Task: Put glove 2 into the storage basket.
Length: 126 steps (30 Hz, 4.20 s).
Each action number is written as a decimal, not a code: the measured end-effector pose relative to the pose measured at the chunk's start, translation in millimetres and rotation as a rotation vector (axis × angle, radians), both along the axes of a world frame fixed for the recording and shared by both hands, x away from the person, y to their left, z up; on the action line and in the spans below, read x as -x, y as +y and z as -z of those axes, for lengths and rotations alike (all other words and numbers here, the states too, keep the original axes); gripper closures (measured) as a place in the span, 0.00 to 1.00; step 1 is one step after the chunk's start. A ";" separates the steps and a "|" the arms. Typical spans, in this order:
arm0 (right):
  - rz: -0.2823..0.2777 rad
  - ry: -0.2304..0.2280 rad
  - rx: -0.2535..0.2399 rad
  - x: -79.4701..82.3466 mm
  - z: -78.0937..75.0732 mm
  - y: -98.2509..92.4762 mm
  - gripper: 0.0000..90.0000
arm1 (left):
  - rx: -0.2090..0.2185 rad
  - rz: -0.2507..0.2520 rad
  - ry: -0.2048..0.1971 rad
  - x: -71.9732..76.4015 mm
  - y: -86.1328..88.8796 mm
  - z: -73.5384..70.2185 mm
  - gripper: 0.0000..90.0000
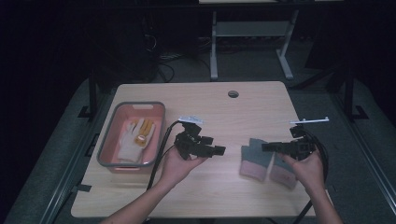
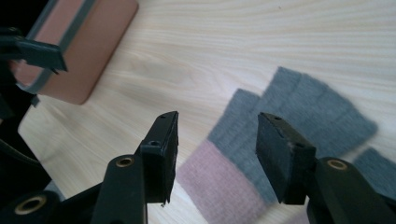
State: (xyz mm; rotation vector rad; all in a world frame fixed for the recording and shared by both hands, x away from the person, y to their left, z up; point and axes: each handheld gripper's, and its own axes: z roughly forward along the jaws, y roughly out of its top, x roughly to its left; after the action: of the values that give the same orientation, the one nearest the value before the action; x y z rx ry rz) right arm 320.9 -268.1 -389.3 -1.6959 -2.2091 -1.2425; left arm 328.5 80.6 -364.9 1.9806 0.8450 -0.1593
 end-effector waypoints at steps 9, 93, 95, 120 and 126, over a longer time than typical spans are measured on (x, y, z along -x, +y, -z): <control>0.018 0.007 0.059 10.1 14.1 -10.9 0.53 | 0.004 0.012 -0.003 2.7 -6.9 5.0 0.31; 0.068 -0.063 0.410 25.9 14.9 -10.8 0.97 | -0.014 0.024 0.027 8.2 -16.2 31.2 0.31; 0.056 -0.066 0.409 23.1 11.8 -3.6 0.97 | -0.018 0.024 0.024 8.6 -16.1 31.4 0.31; 0.012 0.004 0.395 -8.5 27.2 60.6 0.96 | -0.029 0.022 0.023 8.9 -14.3 35.4 0.31; 0.014 0.019 0.376 -9.6 34.4 57.7 0.95 | -0.037 0.028 0.024 8.9 -18.7 38.8 0.31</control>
State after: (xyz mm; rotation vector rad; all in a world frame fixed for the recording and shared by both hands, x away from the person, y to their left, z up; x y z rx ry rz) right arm 330.6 -210.4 -423.7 -1.8332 -2.5483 -0.8450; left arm 319.6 62.0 -403.7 2.0296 0.8409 -0.1850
